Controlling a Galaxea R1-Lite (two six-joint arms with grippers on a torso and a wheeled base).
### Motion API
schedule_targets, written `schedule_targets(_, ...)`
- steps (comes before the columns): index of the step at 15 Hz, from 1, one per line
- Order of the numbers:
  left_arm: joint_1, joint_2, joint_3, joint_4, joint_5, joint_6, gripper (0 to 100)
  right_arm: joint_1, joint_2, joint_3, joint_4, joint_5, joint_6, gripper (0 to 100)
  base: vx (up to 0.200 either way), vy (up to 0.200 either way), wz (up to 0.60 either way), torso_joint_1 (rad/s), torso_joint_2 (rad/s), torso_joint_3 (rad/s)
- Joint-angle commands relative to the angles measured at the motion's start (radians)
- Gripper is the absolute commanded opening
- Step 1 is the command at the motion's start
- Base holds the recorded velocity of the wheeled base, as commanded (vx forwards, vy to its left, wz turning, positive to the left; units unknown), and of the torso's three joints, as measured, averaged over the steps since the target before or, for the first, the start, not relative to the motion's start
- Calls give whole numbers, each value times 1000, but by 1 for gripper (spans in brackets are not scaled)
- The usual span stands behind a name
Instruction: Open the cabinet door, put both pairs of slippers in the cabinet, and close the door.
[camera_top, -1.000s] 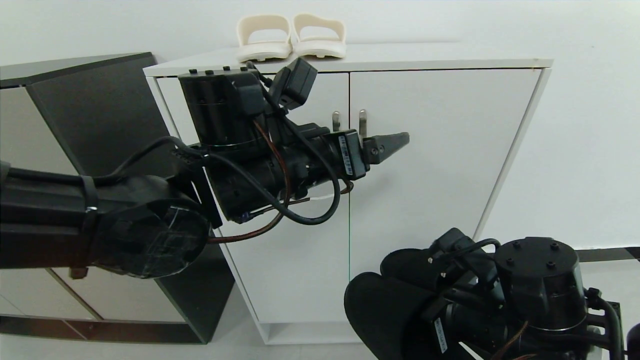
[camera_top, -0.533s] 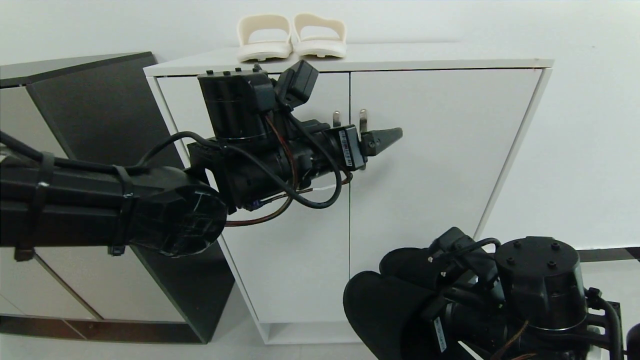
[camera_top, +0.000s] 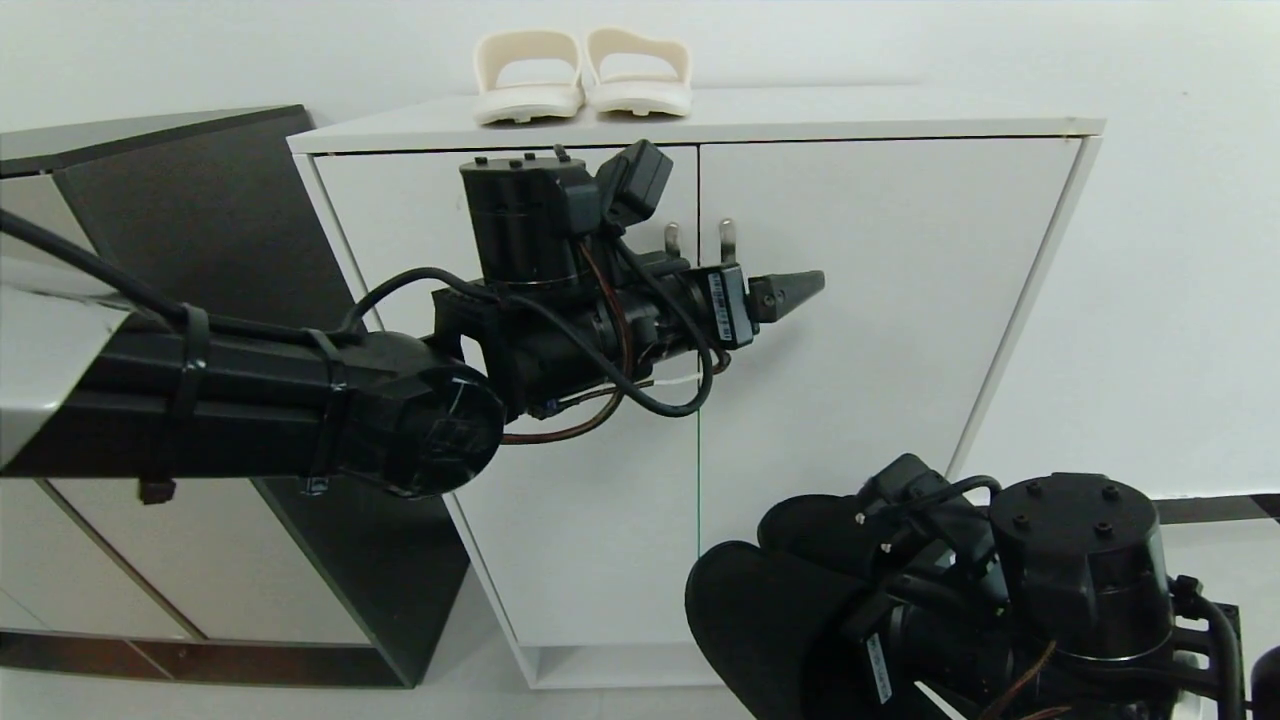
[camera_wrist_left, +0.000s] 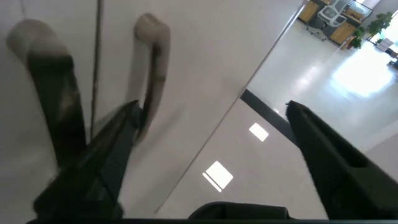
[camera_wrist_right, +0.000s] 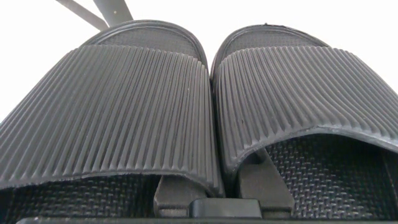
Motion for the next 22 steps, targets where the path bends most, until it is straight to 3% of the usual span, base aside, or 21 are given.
schedule_targets(1,-1,11,-9,-2,-2,0,0,1,3,3,0,2,0,0,0,0,0,0,0,0)
schedule_targets(6,0,-12,10,-5,0,-5,0,24,-9,20,0,70,0,0,0,0,0,0,0,0)
schedule_targets(10,-7,-122,137,-9,-42,-5,0,36,-89,85,-2,206,-13,0,0,0,0,0,0,0)
schedule_targets(18,-87,-383,396,-9,-42,-11,0,53,-115,109,-3,239,-38,0,0,0,0,0,0,0)
schedule_targets(19,-81,-389,396,-9,-42,-31,0,57,-118,109,-3,240,-38,0,0,0,0,0,0,0)
schedule_targets(20,-49,-391,389,-11,-51,-91,0,60,-120,109,-3,240,-38,0,0,0,0,0,0,0)
schedule_targets(21,-1,-379,375,-12,-88,-129,0,64,-120,109,-3,240,-38,0,0,0,0,0,0,0)
schedule_targets(22,34,-362,360,-12,-138,-132,0,64,-118,109,-3,240,-38,0,0,0,0,0,0,0)
